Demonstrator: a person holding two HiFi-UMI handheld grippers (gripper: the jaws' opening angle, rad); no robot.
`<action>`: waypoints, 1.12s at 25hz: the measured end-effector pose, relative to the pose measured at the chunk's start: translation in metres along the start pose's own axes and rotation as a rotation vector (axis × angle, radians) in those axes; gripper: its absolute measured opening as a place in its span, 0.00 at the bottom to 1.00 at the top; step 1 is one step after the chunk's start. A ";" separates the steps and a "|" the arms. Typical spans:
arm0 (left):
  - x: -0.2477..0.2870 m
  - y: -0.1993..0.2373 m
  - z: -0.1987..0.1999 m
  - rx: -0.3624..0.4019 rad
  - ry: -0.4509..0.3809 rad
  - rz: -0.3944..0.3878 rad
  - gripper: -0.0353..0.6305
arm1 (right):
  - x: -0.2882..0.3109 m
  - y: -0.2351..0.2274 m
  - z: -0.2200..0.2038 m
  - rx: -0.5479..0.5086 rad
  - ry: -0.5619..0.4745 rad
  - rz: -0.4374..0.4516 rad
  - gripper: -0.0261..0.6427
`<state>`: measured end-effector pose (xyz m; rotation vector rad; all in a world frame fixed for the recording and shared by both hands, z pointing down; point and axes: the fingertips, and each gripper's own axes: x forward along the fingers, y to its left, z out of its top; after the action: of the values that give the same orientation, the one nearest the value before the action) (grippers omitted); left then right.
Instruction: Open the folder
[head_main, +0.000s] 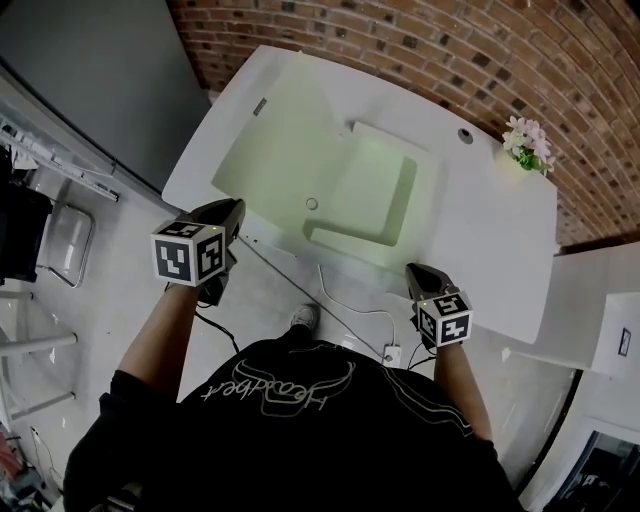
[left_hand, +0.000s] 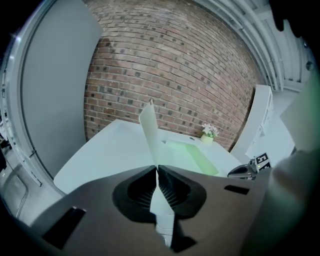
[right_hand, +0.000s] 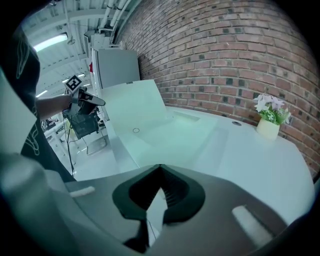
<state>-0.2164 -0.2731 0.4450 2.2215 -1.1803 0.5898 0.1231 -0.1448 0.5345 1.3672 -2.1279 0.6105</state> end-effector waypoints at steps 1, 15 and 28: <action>0.001 0.004 -0.001 -0.010 0.003 -0.001 0.07 | 0.000 0.000 0.000 0.004 -0.002 0.000 0.04; 0.016 0.036 -0.014 -0.185 0.008 -0.044 0.06 | -0.003 -0.001 0.001 0.099 -0.035 0.056 0.04; 0.032 0.064 -0.034 -0.419 0.033 -0.116 0.06 | -0.004 -0.003 0.000 0.144 -0.072 0.086 0.04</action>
<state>-0.2582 -0.3005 0.5071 1.8988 -1.0387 0.2975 0.1274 -0.1431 0.5317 1.3983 -2.2471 0.7735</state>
